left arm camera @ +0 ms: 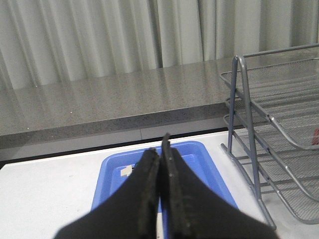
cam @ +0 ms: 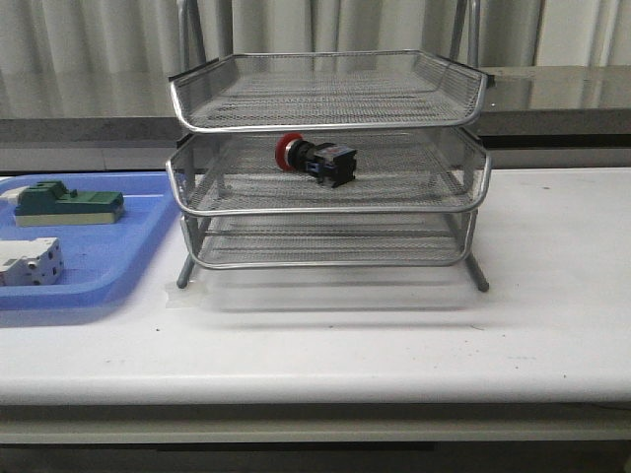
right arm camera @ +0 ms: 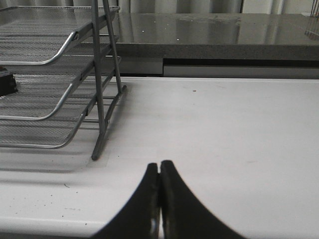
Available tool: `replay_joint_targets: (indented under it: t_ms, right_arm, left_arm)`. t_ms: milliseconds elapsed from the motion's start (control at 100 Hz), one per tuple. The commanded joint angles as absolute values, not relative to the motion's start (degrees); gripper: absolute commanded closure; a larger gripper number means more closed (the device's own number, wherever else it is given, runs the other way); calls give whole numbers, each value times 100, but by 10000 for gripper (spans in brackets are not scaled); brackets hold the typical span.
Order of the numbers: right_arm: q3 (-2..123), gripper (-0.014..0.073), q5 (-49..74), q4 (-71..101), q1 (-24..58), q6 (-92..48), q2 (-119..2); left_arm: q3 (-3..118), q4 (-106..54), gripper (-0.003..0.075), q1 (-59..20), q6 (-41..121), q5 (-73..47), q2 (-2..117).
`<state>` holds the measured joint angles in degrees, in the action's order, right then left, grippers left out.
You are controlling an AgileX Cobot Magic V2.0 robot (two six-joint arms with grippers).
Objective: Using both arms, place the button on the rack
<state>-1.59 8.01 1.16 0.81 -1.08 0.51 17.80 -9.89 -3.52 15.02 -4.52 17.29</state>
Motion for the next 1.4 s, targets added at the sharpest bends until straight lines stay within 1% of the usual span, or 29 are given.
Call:
replay_joint_targets:
  t_ms: [0, 90, 370, 740, 900, 1390]
  right_arm:
    - [-58, 654, 329, 59, 47, -102, 178]
    - [-58, 654, 329, 59, 47, -102, 178]
    - [-58, 654, 329, 59, 47, -102, 178]
    - [-58, 654, 329, 59, 47, -102, 178]
    - [-58, 654, 329, 59, 47, -102, 172]
    - [-58, 654, 329, 59, 47, -102, 172]
  left_arm:
    - [1872, -285, 740, -400, 545, 59, 1742]
    - [1716, 248, 740, -353, -93, 167, 1662]
    - [833, 278, 740, -72, -527, 248, 921]
    - [-70, 317, 740, -79, -679, 248, -216]
    - [-248, 331, 740, -79, -821, 485, -207]
    - [-260, 331, 740, -79, -821, 482, -207]
